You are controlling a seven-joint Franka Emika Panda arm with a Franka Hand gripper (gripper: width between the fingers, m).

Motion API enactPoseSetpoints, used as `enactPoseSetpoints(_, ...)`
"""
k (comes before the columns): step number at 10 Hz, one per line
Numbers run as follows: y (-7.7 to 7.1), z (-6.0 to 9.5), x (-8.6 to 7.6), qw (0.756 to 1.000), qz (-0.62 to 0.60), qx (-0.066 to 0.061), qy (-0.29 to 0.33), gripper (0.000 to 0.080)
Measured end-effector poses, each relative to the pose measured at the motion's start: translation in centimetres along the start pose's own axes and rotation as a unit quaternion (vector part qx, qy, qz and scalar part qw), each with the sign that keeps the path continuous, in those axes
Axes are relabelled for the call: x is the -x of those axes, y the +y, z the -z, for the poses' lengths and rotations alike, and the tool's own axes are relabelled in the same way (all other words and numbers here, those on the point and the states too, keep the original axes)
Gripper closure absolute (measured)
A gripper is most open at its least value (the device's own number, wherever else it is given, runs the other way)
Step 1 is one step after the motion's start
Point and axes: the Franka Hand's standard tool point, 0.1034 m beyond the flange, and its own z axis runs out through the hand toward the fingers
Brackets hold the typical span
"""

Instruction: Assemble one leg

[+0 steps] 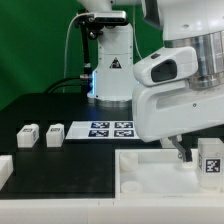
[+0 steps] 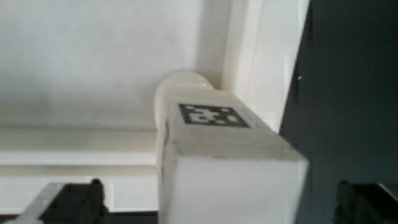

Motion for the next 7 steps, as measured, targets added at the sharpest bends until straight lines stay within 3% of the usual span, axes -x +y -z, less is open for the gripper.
enactPoseSetpoints(2, 0.22, -0.52, 0.25, 1.000, -0.009, 0.001, 0.004, 0.0151)
enactPoseSetpoints(3, 0.19, -0.51, 0.24, 1.000, -0.018, 0.001, 0.004, 0.0279)
enactPoseSetpoints(4, 0.16, -0.52, 0.25, 1.000, -0.027, 0.001, 0.004, 0.0279)
enactPoseSetpoints(5, 0.16, -0.53, 0.25, 1.000, -0.027, 0.001, 0.004, 0.0417)
enactPoseSetpoints(6, 0.21, -0.52, 0.25, 0.999, -0.049, 0.001, 0.004, 0.0505)
enactPoseSetpoints(7, 0.26, -0.52, 0.24, 0.995, -0.097, 0.001, 0.005, 0.0505)
